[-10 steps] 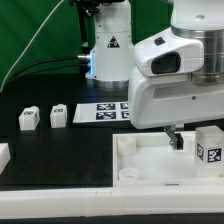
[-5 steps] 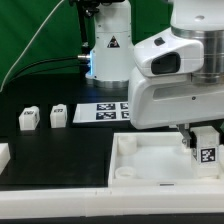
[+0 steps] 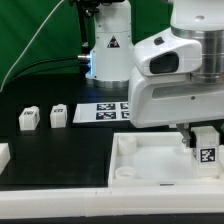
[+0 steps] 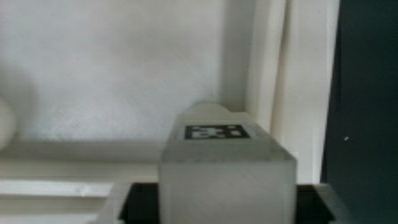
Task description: Assemble one leg
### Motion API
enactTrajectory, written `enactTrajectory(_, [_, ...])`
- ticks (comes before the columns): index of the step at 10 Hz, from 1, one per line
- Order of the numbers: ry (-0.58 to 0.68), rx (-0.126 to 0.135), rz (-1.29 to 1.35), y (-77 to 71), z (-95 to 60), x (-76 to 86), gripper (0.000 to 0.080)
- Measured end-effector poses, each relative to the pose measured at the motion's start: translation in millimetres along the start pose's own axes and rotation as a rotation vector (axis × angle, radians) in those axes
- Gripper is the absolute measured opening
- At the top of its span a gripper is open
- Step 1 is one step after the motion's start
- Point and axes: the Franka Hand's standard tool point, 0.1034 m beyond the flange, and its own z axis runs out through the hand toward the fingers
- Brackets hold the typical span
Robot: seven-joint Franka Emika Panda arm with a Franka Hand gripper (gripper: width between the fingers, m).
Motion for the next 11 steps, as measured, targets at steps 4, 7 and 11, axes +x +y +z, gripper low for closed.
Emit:
enactTrajectory(4, [0.007,0.006,0.442,-3.0,-0.1,0.9,0.0292])
enactTrajectory(7, [0.004,0.011,0.774,-8.4,0.1,-0.4,0.0292])
enactTrajectory(11, [0.011,0.029,1.156,-8.5,-0.7,2.6,0.0294])
